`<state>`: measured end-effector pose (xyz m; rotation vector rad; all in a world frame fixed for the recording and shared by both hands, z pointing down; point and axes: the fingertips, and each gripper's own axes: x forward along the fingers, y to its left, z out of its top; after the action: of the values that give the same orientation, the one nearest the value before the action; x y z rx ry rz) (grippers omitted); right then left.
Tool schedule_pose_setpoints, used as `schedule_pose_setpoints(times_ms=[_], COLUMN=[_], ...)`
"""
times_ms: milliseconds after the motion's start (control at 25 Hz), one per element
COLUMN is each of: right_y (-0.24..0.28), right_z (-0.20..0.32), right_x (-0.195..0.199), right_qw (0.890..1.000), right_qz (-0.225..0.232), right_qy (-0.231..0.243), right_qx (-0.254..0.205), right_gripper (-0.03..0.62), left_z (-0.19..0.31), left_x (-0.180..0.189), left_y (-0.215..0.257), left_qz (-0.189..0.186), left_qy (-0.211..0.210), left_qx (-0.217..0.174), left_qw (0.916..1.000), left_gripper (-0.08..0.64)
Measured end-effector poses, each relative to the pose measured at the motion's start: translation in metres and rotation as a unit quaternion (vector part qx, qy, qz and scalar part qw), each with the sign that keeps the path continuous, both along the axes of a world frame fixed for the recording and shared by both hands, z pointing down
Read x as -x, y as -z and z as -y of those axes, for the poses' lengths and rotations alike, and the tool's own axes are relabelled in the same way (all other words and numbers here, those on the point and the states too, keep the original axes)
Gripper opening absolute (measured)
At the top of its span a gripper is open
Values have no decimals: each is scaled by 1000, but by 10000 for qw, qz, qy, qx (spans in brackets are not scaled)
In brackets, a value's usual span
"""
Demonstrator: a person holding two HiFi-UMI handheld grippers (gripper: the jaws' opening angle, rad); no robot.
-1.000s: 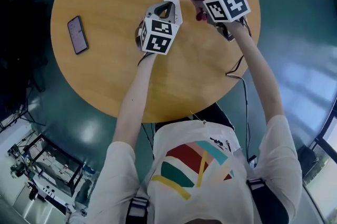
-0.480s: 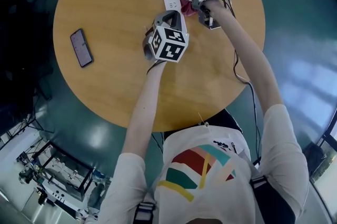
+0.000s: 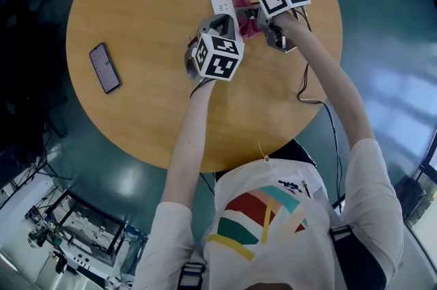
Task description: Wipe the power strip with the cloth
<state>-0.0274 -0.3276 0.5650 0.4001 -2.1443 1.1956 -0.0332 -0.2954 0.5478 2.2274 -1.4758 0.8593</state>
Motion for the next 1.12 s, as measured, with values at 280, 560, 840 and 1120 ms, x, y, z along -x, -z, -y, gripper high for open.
schedule_pose_setpoints(times_ms=[280,560,840,1120], right_y=[2,-4,16,12], right_z=[-58,-100,-102,-165], right_x=[-21,-33,-55,-45], right_qw=[9989,9979,9836,7274], right_qz=[-21,108,-575,-1919], right_qy=[424,492,1103,4500], right_qx=[183,407,-1310,-4812], right_gripper=[40,40,39,40], left_z=[3,4,1,-10], left_x=[2,3,16,14], left_y=[7,2,11,3], left_qz=[-302,-158,-694,-786], left_qy=[83,117,203,-552], left_qx=[89,66,188,225], left_qw=[9995,9998,9972,9951], left_gripper=[28,28,28,28])
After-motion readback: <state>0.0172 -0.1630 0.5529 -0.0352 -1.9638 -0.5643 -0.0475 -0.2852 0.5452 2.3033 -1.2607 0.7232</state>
